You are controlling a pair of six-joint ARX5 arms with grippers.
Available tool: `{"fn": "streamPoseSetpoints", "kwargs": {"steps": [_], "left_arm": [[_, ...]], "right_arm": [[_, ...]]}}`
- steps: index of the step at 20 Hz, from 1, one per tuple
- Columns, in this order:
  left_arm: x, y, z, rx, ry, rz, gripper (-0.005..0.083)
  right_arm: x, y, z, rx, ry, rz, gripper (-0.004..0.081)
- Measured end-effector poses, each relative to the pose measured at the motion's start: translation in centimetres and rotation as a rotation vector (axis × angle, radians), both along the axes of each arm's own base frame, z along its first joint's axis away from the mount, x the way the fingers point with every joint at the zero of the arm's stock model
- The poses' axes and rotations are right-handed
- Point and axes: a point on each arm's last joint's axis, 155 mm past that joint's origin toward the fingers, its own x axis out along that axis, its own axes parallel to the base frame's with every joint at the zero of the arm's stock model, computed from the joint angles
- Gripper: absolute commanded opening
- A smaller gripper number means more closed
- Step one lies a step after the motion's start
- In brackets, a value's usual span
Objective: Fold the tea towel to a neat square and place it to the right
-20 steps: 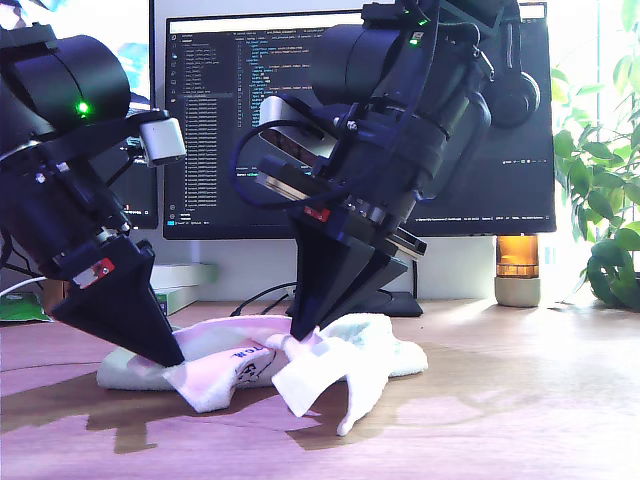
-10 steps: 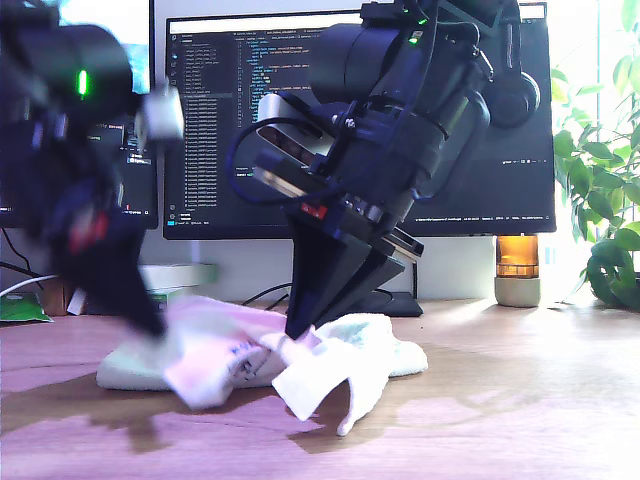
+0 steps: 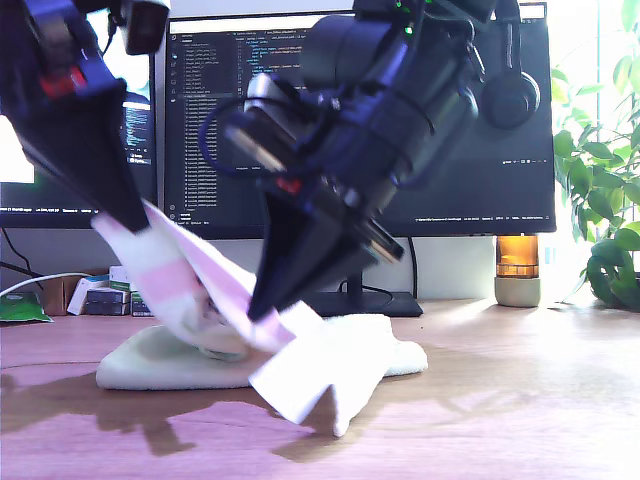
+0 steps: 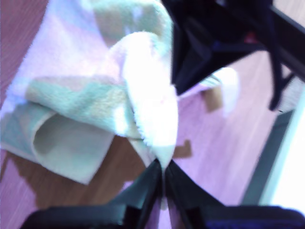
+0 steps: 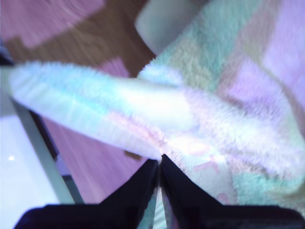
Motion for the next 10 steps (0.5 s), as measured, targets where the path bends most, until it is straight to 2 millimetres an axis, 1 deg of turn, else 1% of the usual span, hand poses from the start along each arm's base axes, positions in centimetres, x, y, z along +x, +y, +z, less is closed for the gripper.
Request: {"fn": "streamPoseSetpoints", "kwargs": {"steps": [2,4,6,8,10], "left_arm": [[-0.1,0.4,0.2,0.022,0.007,0.007,-0.0020],[-0.4,1.4,-0.1,0.069,0.022,0.021,-0.0020],[-0.3,2.1,0.1,0.106,0.030,0.067,-0.0020],[-0.1,2.2,1.4,0.102,0.037,0.105,-0.0020],[0.4,1.5,3.8,0.062,0.017,0.108,-0.0020]], "right_arm": [[0.1,0.2,1.1,0.005,-0.001,0.004,-0.0013],[-0.1,0.5,2.3,0.007,-0.005,0.012,-0.0013],[-0.9,0.9,3.7,0.017,-0.017,0.033,-0.0013],[-1.9,1.1,4.4,0.016,-0.019,0.055,-0.0013],[-2.8,1.2,4.3,0.005,-0.017,0.085,-0.0013]]}}
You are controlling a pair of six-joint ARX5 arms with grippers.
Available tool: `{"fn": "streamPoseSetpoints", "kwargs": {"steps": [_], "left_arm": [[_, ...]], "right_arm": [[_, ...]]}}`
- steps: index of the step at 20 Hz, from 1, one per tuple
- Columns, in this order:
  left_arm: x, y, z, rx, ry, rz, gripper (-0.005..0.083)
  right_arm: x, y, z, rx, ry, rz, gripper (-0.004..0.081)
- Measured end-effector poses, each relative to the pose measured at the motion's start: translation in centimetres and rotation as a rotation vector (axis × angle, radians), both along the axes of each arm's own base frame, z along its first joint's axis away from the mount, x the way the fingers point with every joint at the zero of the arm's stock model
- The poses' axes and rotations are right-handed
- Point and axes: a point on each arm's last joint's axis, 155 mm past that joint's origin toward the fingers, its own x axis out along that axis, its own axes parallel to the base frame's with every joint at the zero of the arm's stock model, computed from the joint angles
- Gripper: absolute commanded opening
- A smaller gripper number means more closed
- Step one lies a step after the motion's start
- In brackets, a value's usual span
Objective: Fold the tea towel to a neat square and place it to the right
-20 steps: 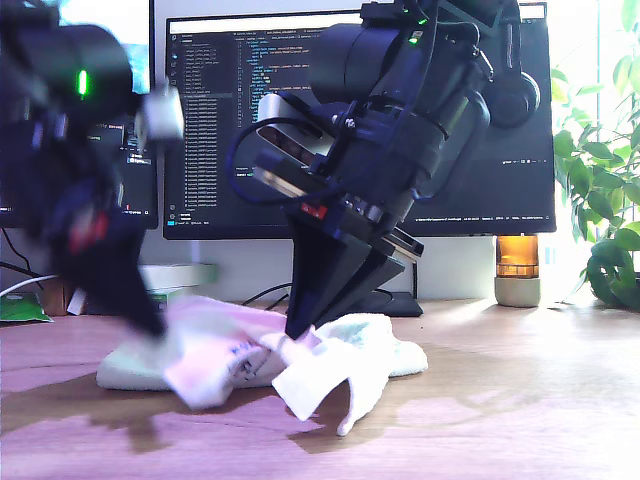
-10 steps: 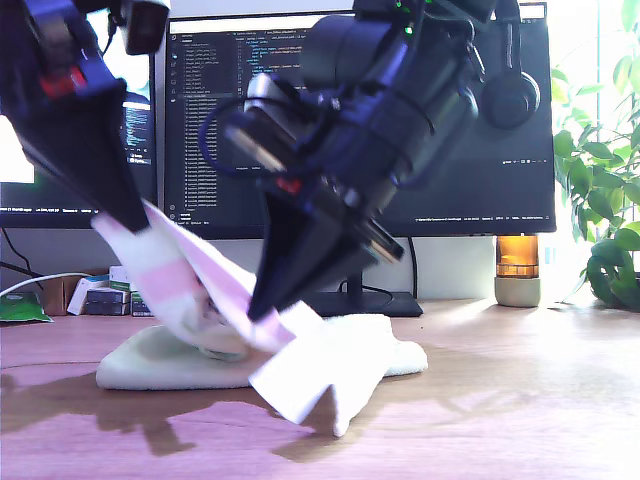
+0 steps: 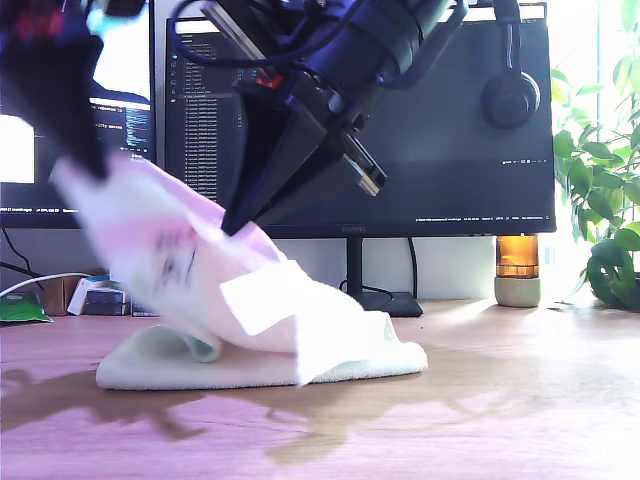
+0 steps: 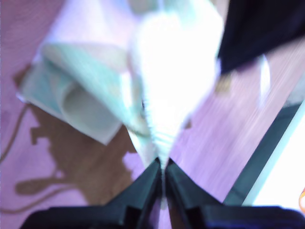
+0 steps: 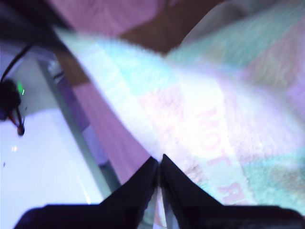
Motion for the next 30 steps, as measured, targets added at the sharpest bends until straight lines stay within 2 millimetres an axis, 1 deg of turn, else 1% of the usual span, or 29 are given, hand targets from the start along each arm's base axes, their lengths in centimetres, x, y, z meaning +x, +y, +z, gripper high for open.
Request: {"fn": "streamPoseSetpoints", "kwargs": {"steps": [2,5,6,7,9,11,13,15,18,19,21,22,24,26,27,28,30], "left_arm": [[-0.2,-0.7,2.2,-0.047,0.000,-0.015,-0.0020],[-1.4,-0.9,4.3,-0.065,0.029,-0.032,-0.0020],[-1.4,-0.8,5.0,-0.069,0.022,-0.031,-0.0020],[-1.2,-0.9,5.7,-0.079,0.011,-0.021,-0.0020],[-0.5,-1.3,7.4,-0.111,-0.021,0.008,-0.0020],[0.0,-1.5,8.3,-0.133,-0.043,0.024,-0.0020],[-0.2,-1.4,8.2,-0.130,-0.033,0.030,-0.0020],[-0.2,-1.5,8.2,-0.138,-0.021,0.048,-0.0020],[-0.4,-1.7,8.3,-0.162,0.015,0.089,-0.0020],[-0.5,-1.9,8.3,-0.176,0.037,0.108,-0.0020],[-0.5,-2.5,7.8,-0.195,0.097,0.142,-0.0020],[-0.4,-2.9,7.4,-0.200,0.130,0.149,-0.0020],[-0.1,-3.4,6.5,-0.198,0.176,0.157,-0.0020],[0.1,-3.9,6.4,-0.214,0.190,0.160,-0.0020],[0.2,-4.0,6.5,-0.224,0.186,0.156,-0.0020],[0.2,-4.0,6.5,-0.227,0.190,0.156,-0.0020],[0.4,-3.9,6.6,-0.230,0.189,0.163,-0.0020]], "right_arm": [[-0.4,0.3,0.1,0.004,-0.008,0.022,-0.0013],[-0.6,0.4,0.4,0.004,-0.014,0.039,-0.0013],[-0.7,0.4,0.4,0.002,-0.014,0.043,-0.0012],[-0.8,0.3,0.4,-0.003,-0.010,0.044,0.0002],[-0.9,0.1,0.2,-0.011,-0.005,0.042,0.0056],[-0.9,0.0,0.2,-0.018,-0.001,0.040,0.0119],[-1.0,0.1,0.2,-0.018,0.020,0.007,0.0155],[-1.2,0.5,0.5,-0.016,0.037,-0.013,0.0213],[-1.0,1.6,1.9,0.004,0.025,-0.044,0.0213],[-0.9,1.7,2.2,-0.003,0.016,-0.062,0.0214],[-0.7,1.0,2.3,-0.049,-0.017,-0.115,0.0214],[-0.3,0.4,2.8,-0.069,-0.061,-0.152,0.0218],[0.6,-0.7,4.7,-0.085,-0.155,-0.238,0.0230],[0.9,-2.1,6.8,-0.111,-0.271,-0.298,0.0230],[0.7,-2.7,7.6,-0.131,-0.329,-0.320,0.0230],[0.0,-2.8,8.2,-0.142,-0.365,-0.331,0.0230],[-1.1,-2.4,9.0,-0.160,-0.445,-0.357,0.0229]]}}
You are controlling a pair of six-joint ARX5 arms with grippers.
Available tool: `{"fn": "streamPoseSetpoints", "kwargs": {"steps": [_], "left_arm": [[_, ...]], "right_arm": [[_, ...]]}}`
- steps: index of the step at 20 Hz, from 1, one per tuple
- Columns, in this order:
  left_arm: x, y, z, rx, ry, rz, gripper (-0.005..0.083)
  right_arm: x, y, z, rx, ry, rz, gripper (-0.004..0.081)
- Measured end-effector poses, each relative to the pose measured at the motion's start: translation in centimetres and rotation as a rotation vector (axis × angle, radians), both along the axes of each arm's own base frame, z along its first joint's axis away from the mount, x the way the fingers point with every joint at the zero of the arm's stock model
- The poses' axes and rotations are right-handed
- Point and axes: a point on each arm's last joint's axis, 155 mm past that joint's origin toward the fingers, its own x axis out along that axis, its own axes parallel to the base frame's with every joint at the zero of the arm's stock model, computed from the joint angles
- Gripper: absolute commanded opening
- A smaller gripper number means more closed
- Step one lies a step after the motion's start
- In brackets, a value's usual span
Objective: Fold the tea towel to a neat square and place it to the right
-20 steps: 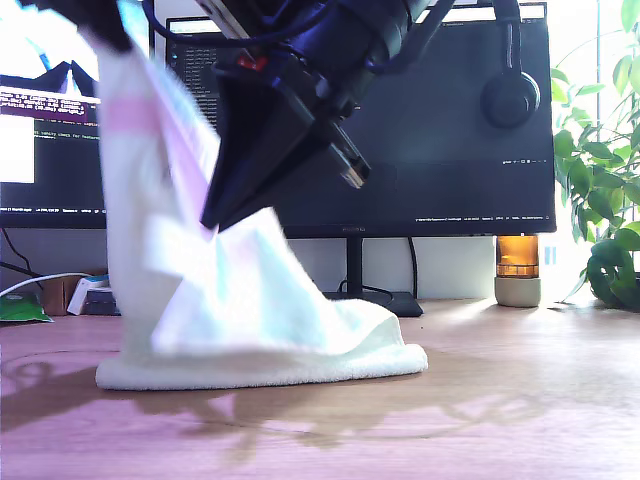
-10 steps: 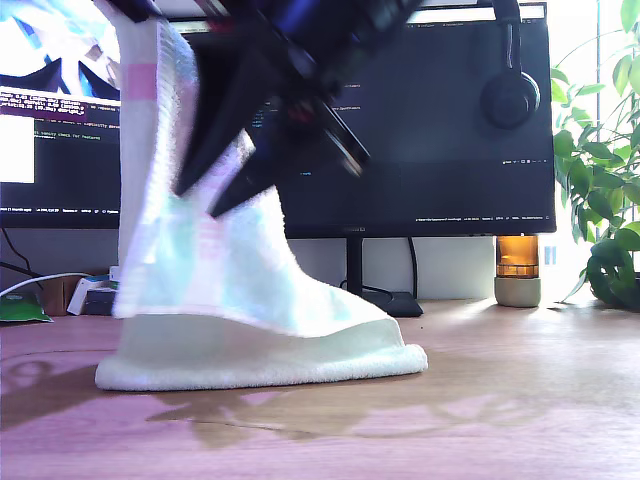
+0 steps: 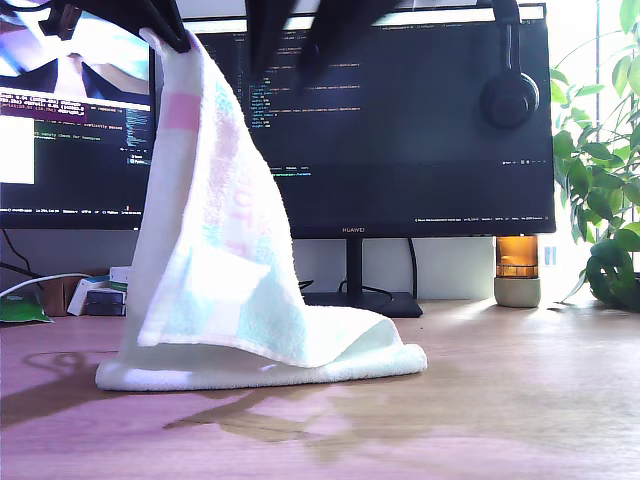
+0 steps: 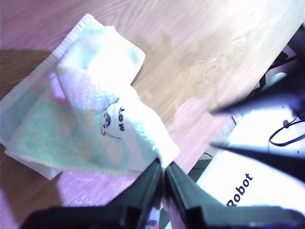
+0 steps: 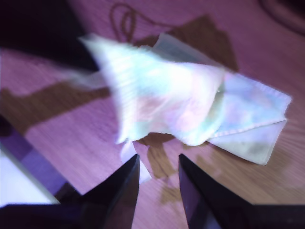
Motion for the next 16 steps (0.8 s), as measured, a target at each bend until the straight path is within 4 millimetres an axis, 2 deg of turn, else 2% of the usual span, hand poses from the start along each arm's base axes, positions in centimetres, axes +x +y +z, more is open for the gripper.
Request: {"fn": "streamPoseSetpoints", "kwargs": {"steps": [2,4,6,8,12,16], "left_arm": [[0.0,0.0,0.0,-0.001,-0.010,-0.015,-0.0020],[0.0,0.1,0.0,-0.001,-0.015,-0.025,-0.0020],[0.1,0.4,0.1,-0.005,-0.020,-0.036,-0.0020],[0.2,0.6,0.2,-0.020,-0.018,-0.039,-0.0020],[0.5,1.0,1.8,-0.090,-0.044,-0.028,-0.0020],[0.3,1.0,2.3,-0.112,-0.054,-0.035,-0.0020]], "right_arm": [[-1.2,0.4,0.3,-0.019,-0.070,-0.010,0.0226],[-2.6,0.1,-0.3,-0.033,-0.110,-0.011,0.0205],[-4.2,-0.1,-1.3,-0.016,-0.126,0.033,0.0166],[-4.8,0.0,-1.0,0.028,-0.177,0.103,0.0154],[-4.7,-0.4,3.2,0.181,-0.263,0.271,0.0153],[-4.4,-2.2,7.2,0.360,-0.339,0.402,0.0158]]}}
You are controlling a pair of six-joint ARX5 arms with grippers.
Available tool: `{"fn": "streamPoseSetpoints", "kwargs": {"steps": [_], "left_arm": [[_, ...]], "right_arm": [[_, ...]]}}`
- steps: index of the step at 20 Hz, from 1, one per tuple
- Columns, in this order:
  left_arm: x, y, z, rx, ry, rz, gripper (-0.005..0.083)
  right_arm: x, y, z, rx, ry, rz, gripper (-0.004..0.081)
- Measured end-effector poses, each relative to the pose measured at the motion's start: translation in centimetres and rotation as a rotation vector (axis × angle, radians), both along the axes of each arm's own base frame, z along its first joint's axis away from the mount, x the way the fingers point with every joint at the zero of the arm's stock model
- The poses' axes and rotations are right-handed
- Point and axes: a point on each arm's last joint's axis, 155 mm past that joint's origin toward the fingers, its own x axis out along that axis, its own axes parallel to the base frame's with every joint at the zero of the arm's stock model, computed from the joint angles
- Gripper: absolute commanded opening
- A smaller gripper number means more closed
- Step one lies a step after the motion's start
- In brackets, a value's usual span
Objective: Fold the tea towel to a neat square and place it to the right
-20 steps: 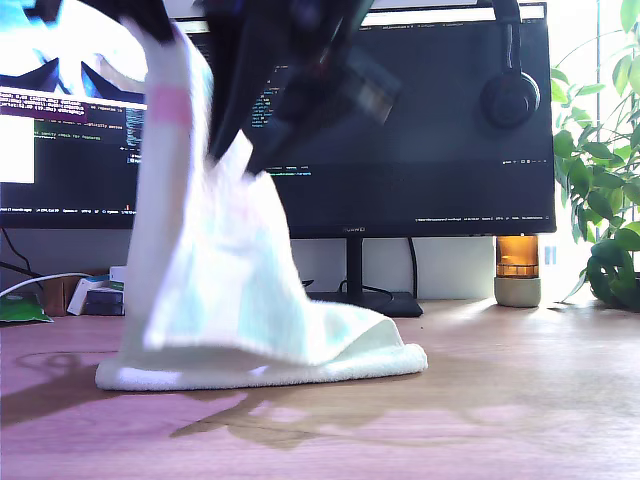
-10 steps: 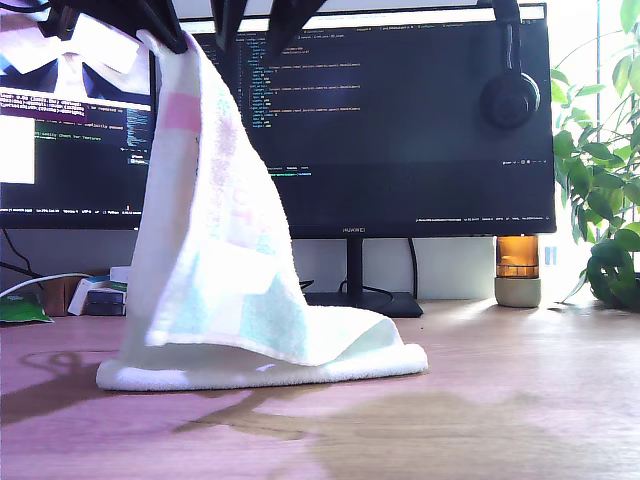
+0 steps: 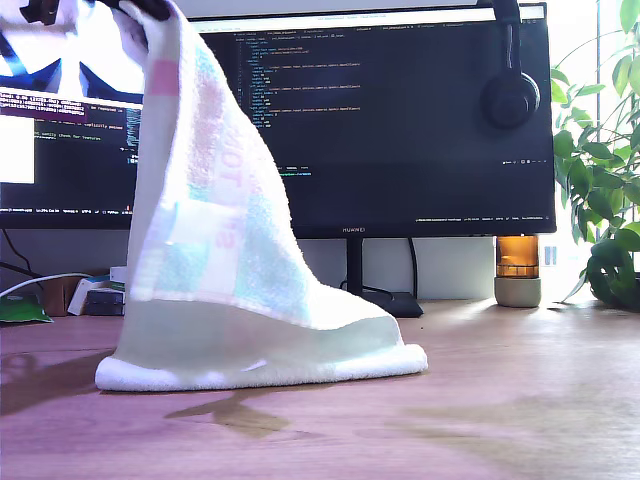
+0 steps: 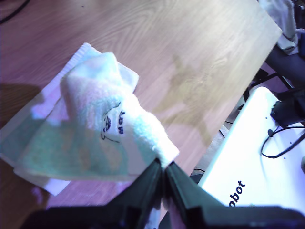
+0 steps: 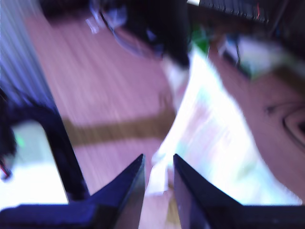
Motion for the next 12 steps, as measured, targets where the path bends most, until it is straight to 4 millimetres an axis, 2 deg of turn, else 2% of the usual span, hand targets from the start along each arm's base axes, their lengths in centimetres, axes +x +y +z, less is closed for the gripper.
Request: {"fn": "streamPoseSetpoints", "kwargs": {"steps": [2,4,6,9,12], "left_arm": [[0.0,-0.1,0.1,-0.008,-0.002,-0.004,-0.0020],[0.0,-0.4,0.4,-0.024,-0.006,-0.011,-0.0020],[0.0,-0.4,0.4,-0.026,-0.006,-0.012,-0.0020],[0.0,-0.4,0.4,-0.026,-0.005,-0.012,-0.0020],[0.0,-0.4,0.4,-0.027,-0.005,-0.011,-0.0020]], "right_arm": [[0.5,-1.0,0.5,0.040,-0.022,0.015,0.0159],[0.9,-1.9,-0.2,0.067,-0.017,0.014,0.0159],[1.3,-2.5,-2.3,0.087,0.012,-0.011,0.0160],[1.6,-2.5,-6.6,0.151,0.115,-0.061,0.0159],[1.7,-2.1,-9.4,0.208,0.220,-0.103,0.0158]]}}
